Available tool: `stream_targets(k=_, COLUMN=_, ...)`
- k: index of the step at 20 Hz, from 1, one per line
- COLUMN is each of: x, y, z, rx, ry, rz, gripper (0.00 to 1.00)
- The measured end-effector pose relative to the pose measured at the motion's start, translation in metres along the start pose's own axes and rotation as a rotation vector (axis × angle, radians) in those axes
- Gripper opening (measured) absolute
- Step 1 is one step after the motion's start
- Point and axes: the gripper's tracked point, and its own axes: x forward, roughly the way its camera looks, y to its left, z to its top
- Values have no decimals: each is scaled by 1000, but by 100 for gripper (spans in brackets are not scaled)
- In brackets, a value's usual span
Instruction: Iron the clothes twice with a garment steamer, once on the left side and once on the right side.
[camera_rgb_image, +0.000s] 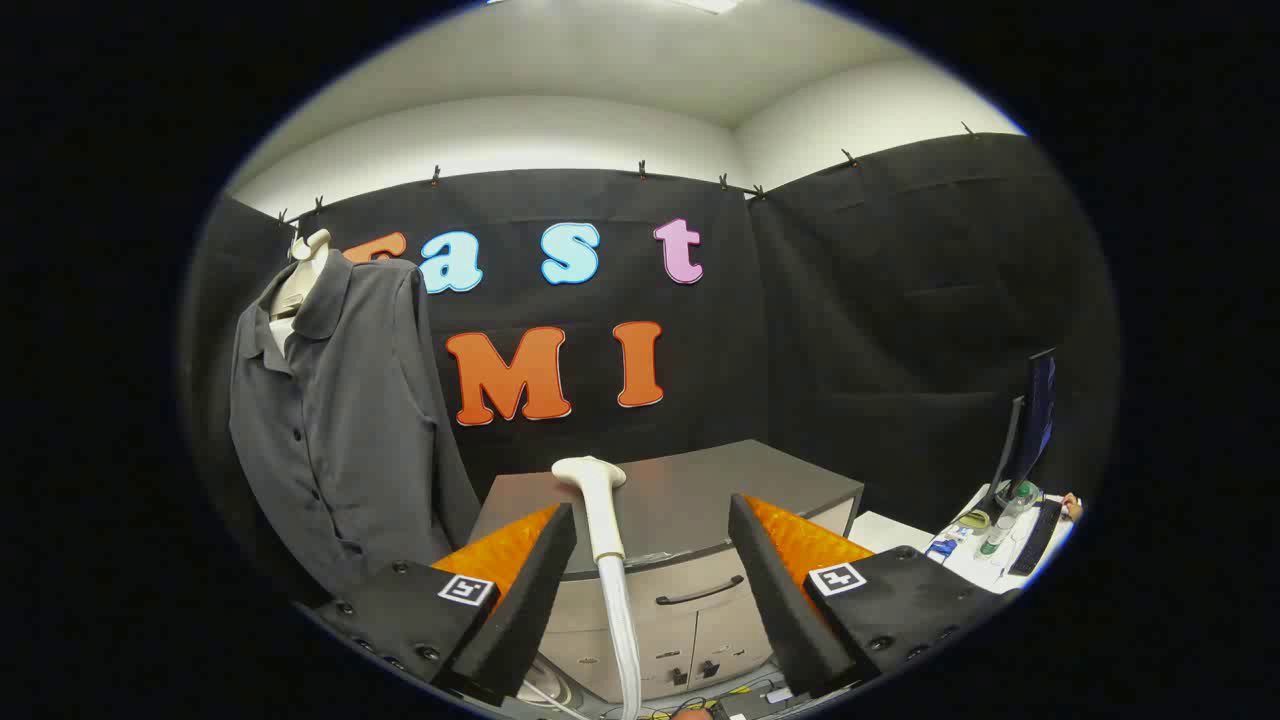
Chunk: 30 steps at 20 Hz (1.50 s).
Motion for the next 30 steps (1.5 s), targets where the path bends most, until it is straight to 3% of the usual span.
stream_targets(k=18, x=11, y=7, z=-12, rx=-7, ry=45, rz=23, gripper=98)
stream_targets(k=30, x=85, y=56, z=-4, rx=-47, ry=192, rz=150, gripper=98)
